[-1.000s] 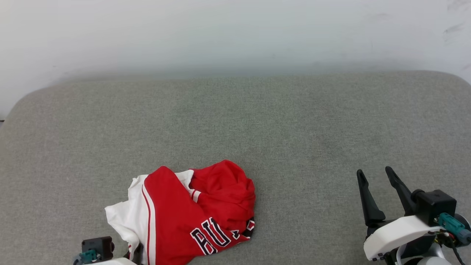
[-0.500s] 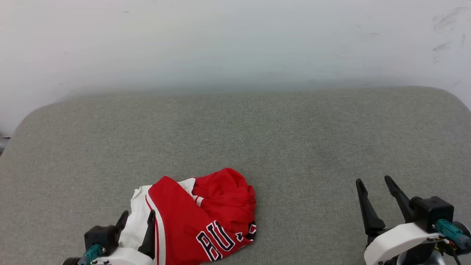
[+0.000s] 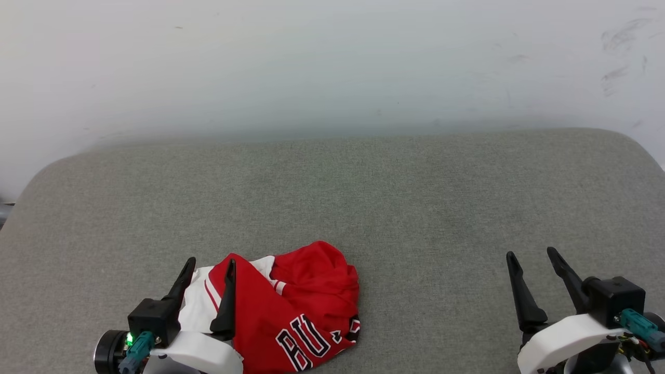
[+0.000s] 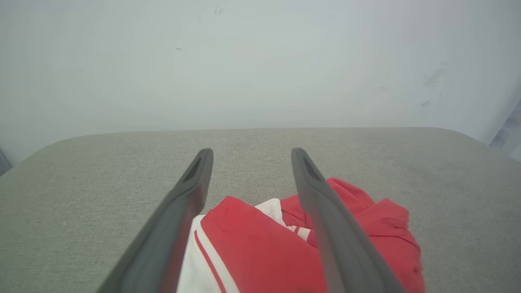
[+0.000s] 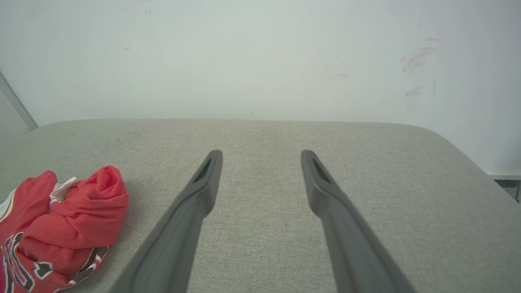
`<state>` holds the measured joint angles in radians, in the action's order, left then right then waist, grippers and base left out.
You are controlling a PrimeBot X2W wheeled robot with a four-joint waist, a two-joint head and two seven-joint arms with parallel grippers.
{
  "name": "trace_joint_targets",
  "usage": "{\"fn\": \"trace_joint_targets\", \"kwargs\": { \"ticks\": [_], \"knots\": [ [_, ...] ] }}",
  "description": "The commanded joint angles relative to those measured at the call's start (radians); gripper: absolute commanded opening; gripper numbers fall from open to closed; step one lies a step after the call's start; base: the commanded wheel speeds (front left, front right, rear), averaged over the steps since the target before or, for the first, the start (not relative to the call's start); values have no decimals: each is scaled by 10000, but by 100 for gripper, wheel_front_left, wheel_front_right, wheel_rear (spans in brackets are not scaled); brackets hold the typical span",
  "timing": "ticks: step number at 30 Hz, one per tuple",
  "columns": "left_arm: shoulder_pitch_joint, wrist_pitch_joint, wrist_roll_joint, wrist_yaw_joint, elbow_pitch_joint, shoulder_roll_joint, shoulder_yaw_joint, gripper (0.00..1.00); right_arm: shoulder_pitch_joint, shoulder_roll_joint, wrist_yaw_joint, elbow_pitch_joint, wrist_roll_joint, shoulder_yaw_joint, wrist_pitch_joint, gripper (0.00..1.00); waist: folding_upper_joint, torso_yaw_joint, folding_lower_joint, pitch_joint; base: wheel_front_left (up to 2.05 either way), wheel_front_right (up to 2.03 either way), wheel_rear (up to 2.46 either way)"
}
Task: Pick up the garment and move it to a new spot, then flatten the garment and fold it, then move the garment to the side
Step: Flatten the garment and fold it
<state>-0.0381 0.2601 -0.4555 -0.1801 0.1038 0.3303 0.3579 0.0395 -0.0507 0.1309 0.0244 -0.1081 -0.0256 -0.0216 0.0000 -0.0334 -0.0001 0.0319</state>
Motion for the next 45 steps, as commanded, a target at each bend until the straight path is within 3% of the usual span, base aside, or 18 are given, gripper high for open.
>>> {"fn": "trace_joint_targets", "kwargs": {
  "ticks": [1, 10, 18, 28, 38, 45],
  "knots": [
    [62, 68, 105, 58, -4, -66, -48, 100, 59, 5, -3, 43, 54, -34, 1, 100, 0, 21, 1, 6, 0, 0, 0],
    [-217, 58, 509, 252, 0, -423, -491, 100, -312, 7, -3, -548, 26, -139, -593, 100, 0, 798, 1, -80, 0, 0, 0],
    [-346, 58, 841, 568, 2, -901, -757, 100, -1683, -32, -3, -1783, -1111, 481, -3008, 100, 0, 2035, 1, -316, 0, 0, 0],
    [-789, 49, 1323, 1150, 125, -1551, -1138, 100, -4649, -899, -3, -3493, -2114, 3008, -6176, 100, 0, 3185, 1, -948, 0, 0, 0],
    [-1115, 47, 1734, 1734, 243, -2276, -1554, 100, -6942, -1901, -5, -5670, -3171, 5918, -7256, 100, 0, 3866, 1, -1777, 0, 0, 0],
    [-1166, 49, 1965, 2054, 375, -2587, -1885, 100, -7109, -2149, -3, -7522, -4141, 7116, -8320, 100, 0, 3970, 1, -2032, 0, 0, 0]
  ]
}}
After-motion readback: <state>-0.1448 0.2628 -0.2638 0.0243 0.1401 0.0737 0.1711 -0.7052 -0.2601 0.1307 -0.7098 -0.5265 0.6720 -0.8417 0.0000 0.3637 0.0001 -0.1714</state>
